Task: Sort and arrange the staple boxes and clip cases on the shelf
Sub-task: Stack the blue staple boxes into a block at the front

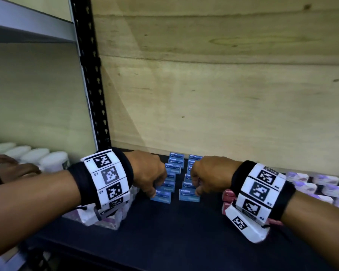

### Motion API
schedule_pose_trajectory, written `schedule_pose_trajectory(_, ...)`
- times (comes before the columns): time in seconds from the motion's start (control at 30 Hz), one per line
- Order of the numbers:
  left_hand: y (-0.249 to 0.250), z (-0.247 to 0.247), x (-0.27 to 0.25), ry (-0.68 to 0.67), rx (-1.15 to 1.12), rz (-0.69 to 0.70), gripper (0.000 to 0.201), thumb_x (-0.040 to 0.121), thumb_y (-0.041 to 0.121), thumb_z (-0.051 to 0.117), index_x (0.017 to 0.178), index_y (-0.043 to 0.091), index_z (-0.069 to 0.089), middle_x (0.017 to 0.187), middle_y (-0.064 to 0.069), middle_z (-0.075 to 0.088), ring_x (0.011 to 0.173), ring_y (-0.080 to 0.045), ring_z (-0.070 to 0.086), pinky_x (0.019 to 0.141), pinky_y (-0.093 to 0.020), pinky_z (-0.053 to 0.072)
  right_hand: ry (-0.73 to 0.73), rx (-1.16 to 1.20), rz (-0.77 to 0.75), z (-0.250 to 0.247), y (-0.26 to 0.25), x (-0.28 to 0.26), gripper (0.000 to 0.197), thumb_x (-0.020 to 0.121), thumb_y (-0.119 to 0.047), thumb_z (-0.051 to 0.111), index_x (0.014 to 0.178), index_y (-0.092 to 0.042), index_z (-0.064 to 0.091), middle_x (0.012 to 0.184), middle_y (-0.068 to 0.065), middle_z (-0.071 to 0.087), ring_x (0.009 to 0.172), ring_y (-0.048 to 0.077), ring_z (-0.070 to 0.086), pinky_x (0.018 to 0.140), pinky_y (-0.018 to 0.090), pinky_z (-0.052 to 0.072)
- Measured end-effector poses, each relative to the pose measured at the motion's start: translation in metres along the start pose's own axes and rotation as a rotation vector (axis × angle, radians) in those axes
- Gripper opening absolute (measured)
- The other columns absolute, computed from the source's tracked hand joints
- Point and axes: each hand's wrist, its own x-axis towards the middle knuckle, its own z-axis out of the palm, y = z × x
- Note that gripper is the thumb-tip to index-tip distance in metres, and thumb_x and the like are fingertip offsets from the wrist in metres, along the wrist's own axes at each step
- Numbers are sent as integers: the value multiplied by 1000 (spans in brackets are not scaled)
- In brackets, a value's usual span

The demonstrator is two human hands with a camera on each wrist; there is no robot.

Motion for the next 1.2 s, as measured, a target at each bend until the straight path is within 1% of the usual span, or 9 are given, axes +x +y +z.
schedule_pose_trajectory(0.1,9,2,2,-25,60,-33,31,85,41,69,112,26,63,106,4,62,90,-19,56,69,-29,42,10,-22,-4,6,-2,-1,27,88,-34,71,105,-13,71,102,4,71,94,24,67,80,37,55)
schedule_pose_trajectory(0.3,23,8,3,-54,121,-78,28,92,36,63,116,23,60,112,-1,57,86,-19,50,67,-32,37,14,-15,-16,14,-5,-1,27,89,-34,70,106,-12,71,102,5,71,86,23,64,66,29,47)
schedule_pose_trajectory(0.43,27,10,-5,-10,82,-61,22,94,30,59,113,19,60,111,-3,60,79,-17,47,65,-28,35,75,35,-51,17,-2,-13,22,90,-32,67,100,-12,70,96,5,71,88,24,65,74,33,52)
schedule_pose_trajectory(0.6,34,23,-35,147,7,9,17,92,36,56,104,25,62,101,2,61,89,-21,60,76,-33,51,139,78,-31,17,-8,-50,25,87,-31,67,95,-7,69,89,13,70,73,28,59,61,30,42)
schedule_pose_trajectory(0.67,35,33,-47,253,-22,41,19,92,40,53,104,27,61,101,5,62,96,-21,61,82,-36,52,189,100,-9,18,-13,-70,18,84,-33,68,87,-15,66,74,4,65,65,22,57,62,32,47)
schedule_pose_trajectory(0.77,42,51,-64,395,-77,77,24,95,39,48,111,28,61,106,10,59,104,-15,58,90,-30,46,275,167,30,26,-25,-104,15,81,-38,68,83,-26,62,71,-9,65,68,10,62,68,35,54)
schedule_pose_trajectory(0.87,51,76,-80,558,-266,111,21,96,37,48,111,30,61,103,13,54,101,-12,57,89,-29,44,339,267,84,41,-38,-133,11,82,-39,66,85,-29,62,72,-11,66,69,3,63,69,33,54)
schedule_pose_trajectory(1.0,72,118,-86,643,-517,137,20,97,40,44,111,35,58,99,18,48,95,0,54,87,-28,46,420,456,138,76,-52,-152,7,84,-37,67,89,-32,65,73,-14,68,69,0,64,70,28,54)
schedule_pose_trajectory(1.2,72,139,-66,724,-787,178,15,93,33,60,107,34,65,94,16,53,84,0,56,73,-8,38,577,821,117,128,-52,-136,7,85,-25,73,90,-30,70,78,-12,70,67,5,66,68,28,57)
